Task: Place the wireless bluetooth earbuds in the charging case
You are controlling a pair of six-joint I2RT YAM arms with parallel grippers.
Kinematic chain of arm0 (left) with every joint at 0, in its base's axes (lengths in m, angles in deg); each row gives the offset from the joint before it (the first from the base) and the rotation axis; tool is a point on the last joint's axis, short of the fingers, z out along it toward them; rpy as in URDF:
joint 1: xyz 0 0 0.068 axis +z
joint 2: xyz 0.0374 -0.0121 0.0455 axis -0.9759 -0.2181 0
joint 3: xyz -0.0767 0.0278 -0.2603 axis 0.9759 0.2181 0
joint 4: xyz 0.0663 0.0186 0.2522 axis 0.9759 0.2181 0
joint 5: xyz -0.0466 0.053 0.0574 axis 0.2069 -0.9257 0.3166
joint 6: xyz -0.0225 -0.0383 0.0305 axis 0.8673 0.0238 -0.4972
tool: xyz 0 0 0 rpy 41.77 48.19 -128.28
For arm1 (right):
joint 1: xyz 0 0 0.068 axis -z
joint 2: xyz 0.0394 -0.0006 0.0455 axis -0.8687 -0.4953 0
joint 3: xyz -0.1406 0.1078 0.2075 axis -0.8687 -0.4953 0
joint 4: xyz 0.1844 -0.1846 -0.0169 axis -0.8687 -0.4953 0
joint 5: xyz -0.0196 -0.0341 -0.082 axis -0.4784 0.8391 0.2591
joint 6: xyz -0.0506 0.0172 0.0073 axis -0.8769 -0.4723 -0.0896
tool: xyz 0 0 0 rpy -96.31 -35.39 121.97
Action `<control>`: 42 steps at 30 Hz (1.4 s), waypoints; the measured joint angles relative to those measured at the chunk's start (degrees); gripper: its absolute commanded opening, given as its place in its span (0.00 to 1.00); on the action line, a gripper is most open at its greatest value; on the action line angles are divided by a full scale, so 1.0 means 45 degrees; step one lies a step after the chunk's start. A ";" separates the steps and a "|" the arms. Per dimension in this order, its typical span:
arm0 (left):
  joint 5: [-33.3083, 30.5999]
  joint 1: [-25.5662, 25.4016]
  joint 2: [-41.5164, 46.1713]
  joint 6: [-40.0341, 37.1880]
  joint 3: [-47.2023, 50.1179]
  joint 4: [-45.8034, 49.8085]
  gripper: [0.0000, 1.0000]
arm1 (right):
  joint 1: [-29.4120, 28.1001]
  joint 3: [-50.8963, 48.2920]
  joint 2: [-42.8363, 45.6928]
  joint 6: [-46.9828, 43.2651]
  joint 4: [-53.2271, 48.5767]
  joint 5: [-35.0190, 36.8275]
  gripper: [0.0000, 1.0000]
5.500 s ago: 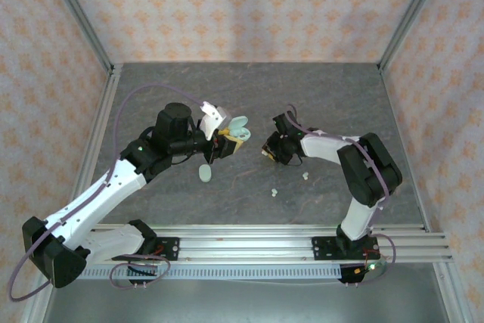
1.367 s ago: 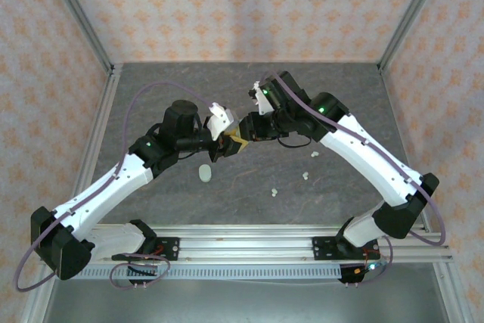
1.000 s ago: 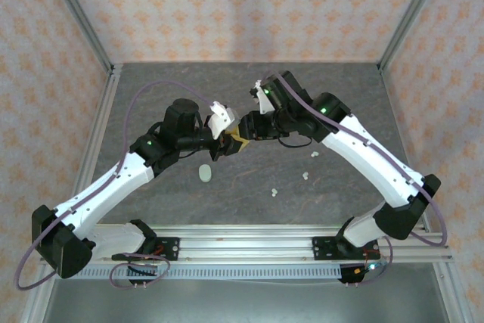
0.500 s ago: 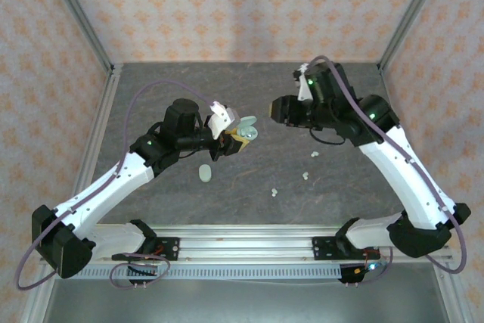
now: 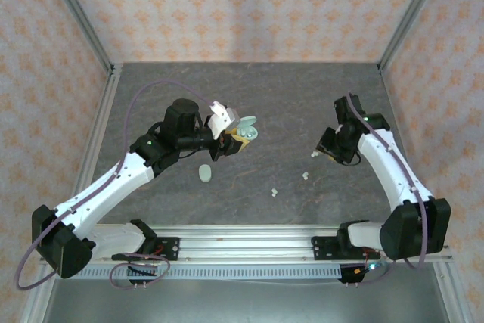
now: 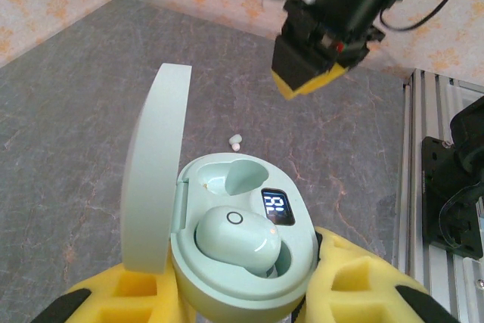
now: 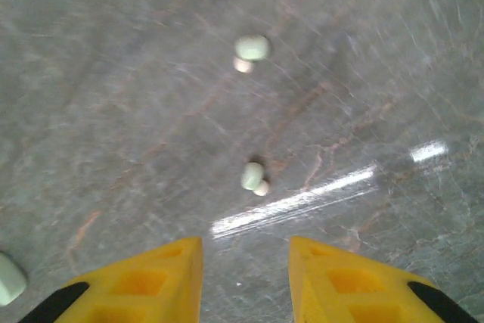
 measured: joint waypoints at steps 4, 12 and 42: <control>0.0000 -0.0078 -0.0039 -0.0005 0.0000 0.0000 0.13 | 0.0102 -0.0855 -0.0661 0.0287 0.1107 -0.0364 0.45; 0.0000 -0.0121 -0.0209 0.0000 0.0102 -0.0005 0.13 | 0.0262 -0.0568 -0.2871 0.0117 0.2521 -0.0379 0.39; 0.0000 -0.0126 -0.0442 -0.0359 0.0393 -0.0083 0.13 | -0.0408 0.2385 -0.7621 0.0000 0.2759 0.0398 0.58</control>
